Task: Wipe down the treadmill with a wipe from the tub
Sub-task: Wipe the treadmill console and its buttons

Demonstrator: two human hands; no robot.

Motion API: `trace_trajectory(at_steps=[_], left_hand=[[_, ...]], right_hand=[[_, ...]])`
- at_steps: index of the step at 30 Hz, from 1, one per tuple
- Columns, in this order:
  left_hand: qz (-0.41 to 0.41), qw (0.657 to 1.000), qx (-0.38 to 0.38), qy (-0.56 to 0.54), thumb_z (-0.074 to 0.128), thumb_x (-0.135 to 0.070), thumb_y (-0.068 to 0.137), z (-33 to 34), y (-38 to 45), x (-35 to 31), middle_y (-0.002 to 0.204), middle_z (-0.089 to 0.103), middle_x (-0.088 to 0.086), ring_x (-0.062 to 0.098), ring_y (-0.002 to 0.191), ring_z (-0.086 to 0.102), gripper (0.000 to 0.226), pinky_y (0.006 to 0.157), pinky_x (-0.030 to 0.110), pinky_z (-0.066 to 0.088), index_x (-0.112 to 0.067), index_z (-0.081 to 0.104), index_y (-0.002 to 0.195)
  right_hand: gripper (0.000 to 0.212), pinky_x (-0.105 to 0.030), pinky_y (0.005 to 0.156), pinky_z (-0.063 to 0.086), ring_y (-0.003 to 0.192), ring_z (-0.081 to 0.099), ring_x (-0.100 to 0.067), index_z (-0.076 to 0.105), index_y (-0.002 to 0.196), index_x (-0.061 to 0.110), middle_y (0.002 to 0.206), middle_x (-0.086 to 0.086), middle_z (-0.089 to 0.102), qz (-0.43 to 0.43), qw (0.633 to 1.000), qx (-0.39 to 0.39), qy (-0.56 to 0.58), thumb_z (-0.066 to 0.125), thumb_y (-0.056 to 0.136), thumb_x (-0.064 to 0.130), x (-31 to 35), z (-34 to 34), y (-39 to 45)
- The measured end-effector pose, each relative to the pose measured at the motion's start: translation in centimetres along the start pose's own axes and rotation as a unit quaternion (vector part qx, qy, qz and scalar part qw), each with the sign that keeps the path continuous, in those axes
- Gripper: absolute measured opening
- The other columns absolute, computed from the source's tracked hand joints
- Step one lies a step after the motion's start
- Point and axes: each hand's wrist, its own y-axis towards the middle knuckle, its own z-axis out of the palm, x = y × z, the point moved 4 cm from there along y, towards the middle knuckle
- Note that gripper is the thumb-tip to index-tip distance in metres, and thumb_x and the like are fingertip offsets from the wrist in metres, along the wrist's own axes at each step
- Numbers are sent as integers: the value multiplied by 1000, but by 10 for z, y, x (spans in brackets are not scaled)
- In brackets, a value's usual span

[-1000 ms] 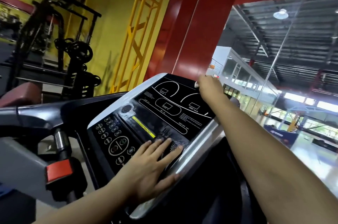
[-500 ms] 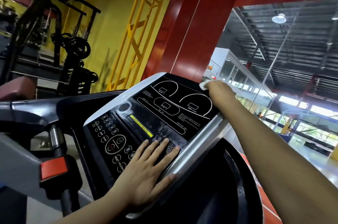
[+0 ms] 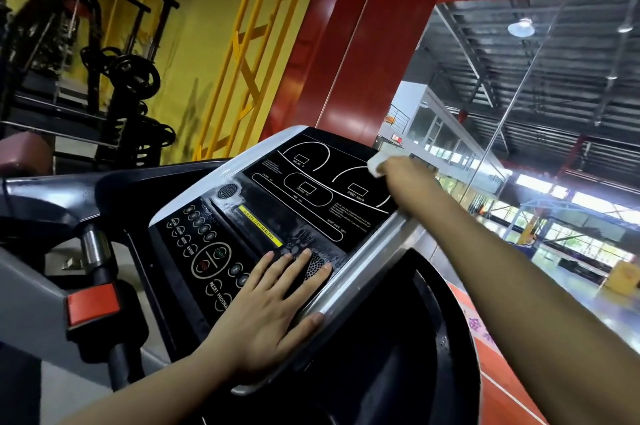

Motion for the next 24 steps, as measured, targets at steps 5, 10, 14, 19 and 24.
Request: trace_trajectory(at_steps=[5,10,14,19,24], left_hand=[[0,1000,-1,-1,-2,-70,100,1,-1,-1,170,-6,-4,19,158,-3,62,125,45,-9,-48,-14,157],[2,1000,-4,4,-3,-70,99,-1,-1,-1,171,-3,-1,22,158,2,63,125,45,-8,-47,-14,158],[4,1000,-7,-3,-2,-70,100,-1,-1,-1,171,-1,0,23,158,4,63,124,45,-8,-47,-11,158],[-4,1000,0,0,-4,-70,99,-1,-2,-1,171,-3,0,23,158,3,64,124,45,-9,-48,-13,158],[-7,1000,3,30,2,-69,101,-1,-1,2,171,10,5,27,157,14,65,124,47,-3,-44,-1,161]], right_hand=[[53,-38,90,52,113,63,-36,67,129,12,127,-22,63,60,996,-16,65,58,83,-13,-9,0,-12],[37,-40,94,54,106,65,-30,69,124,35,133,-7,64,-134,981,111,85,51,100,13,48,40,-40],[46,-41,103,48,117,62,-28,65,130,28,136,-8,61,3,998,59,-18,59,92,2,-7,12,-14],[42,-40,93,51,109,63,-34,72,120,17,122,-14,67,32,999,-16,5,55,88,-5,-23,0,-30],[52,-30,97,46,119,60,-29,62,135,33,135,-6,62,-138,983,107,61,57,90,7,74,31,-93]])
